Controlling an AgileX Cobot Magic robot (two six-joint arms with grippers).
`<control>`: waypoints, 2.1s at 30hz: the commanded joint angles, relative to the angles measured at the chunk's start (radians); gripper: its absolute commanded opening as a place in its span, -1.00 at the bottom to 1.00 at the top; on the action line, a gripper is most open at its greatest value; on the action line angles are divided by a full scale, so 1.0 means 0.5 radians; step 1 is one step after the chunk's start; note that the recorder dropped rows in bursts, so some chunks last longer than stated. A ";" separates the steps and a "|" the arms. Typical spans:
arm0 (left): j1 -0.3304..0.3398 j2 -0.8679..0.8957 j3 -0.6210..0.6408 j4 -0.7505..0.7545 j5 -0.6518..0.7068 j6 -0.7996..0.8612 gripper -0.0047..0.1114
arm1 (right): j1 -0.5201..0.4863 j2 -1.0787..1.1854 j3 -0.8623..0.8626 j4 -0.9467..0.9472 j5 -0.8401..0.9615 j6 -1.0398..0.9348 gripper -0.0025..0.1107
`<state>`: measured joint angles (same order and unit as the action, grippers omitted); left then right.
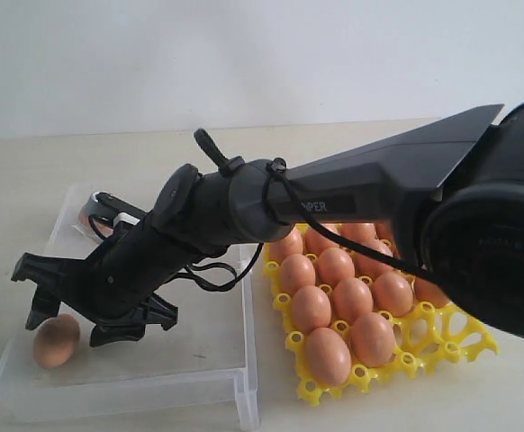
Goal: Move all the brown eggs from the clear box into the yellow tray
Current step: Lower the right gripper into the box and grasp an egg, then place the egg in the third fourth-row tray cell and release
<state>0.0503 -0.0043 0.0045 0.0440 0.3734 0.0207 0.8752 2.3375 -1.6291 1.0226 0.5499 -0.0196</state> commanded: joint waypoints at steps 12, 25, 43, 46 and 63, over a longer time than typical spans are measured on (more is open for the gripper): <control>0.005 0.009 -0.009 0.006 -0.005 0.003 -0.92 | 0.016 0.033 -0.013 -0.006 -0.050 -0.066 0.15; 0.005 0.009 -0.009 0.006 -0.005 0.003 -0.92 | 0.016 0.033 -0.013 0.004 -0.044 -0.066 0.13; 0.005 0.009 -0.009 0.006 -0.005 0.003 -0.92 | 0.043 0.075 -0.108 -0.034 0.014 -0.036 -0.85; 0.005 0.009 -0.009 0.006 -0.005 0.003 -0.92 | 0.031 -0.002 -0.078 -0.190 -0.036 -0.046 -0.96; 0.005 0.009 -0.009 0.006 -0.005 0.003 -0.92 | -0.199 -1.693 1.955 -1.027 -1.919 -0.376 -0.96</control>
<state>0.0503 -0.0043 0.0045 0.0440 0.3734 0.0207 0.7911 1.6017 -0.8218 0.4826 -0.2937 -0.0944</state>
